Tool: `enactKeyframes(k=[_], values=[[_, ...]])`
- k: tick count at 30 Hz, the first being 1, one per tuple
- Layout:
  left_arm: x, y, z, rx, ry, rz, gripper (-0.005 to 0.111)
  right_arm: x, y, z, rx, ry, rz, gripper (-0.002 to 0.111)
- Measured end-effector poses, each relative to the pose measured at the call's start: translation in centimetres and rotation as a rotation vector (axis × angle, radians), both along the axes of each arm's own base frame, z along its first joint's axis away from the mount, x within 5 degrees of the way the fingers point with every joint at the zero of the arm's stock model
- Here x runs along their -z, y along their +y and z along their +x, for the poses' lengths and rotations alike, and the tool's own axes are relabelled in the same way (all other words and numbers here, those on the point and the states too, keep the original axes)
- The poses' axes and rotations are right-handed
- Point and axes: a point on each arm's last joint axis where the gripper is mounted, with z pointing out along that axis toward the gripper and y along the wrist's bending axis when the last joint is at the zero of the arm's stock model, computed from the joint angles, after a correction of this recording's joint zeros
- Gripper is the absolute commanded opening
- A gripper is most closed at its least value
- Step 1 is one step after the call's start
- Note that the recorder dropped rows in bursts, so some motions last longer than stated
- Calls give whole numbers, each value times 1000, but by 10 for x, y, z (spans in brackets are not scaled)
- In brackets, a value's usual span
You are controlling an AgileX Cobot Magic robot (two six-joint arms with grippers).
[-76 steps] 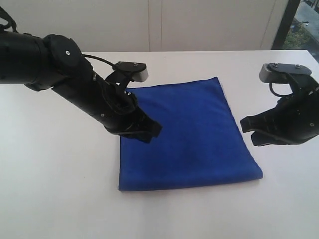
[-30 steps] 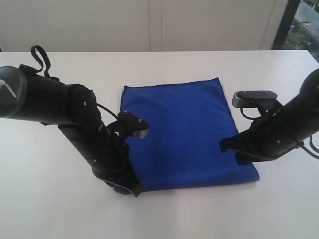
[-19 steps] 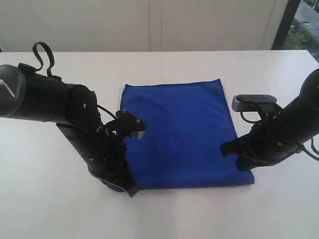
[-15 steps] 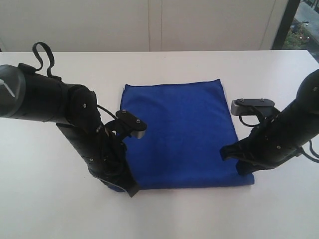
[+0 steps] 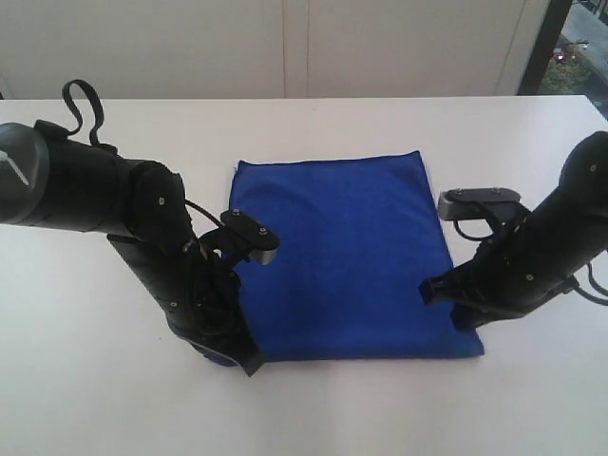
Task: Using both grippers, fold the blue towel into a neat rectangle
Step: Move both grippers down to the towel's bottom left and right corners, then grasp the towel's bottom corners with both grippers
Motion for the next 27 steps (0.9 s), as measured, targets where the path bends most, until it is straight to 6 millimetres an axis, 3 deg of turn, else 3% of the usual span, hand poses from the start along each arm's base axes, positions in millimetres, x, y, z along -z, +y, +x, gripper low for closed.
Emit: enactKeyframes(k=[4, 6, 14, 21, 24, 27], values=[[-7, 3, -1, 35, -30, 19, 0, -36, 2, 3, -14, -88, 33, 0], [-16, 4, -1, 42, -55, 9, 0, -44, 3, 1, -25, -86, 41, 0], [-67, 5, -2, 75, -161, -67, 0, -49, 3, -2, -57, -94, 40, 0], [-98, 8, -11, 317, -181, -60, 0, -55, 3, -6, -167, -119, 28, 0], [-105, 15, -10, 396, -91, -161, 0, -66, 2, -11, -255, -166, 18, 0], [-115, 31, 4, 384, -73, -340, 0, -78, 2, -16, -347, -238, 1, 0]])
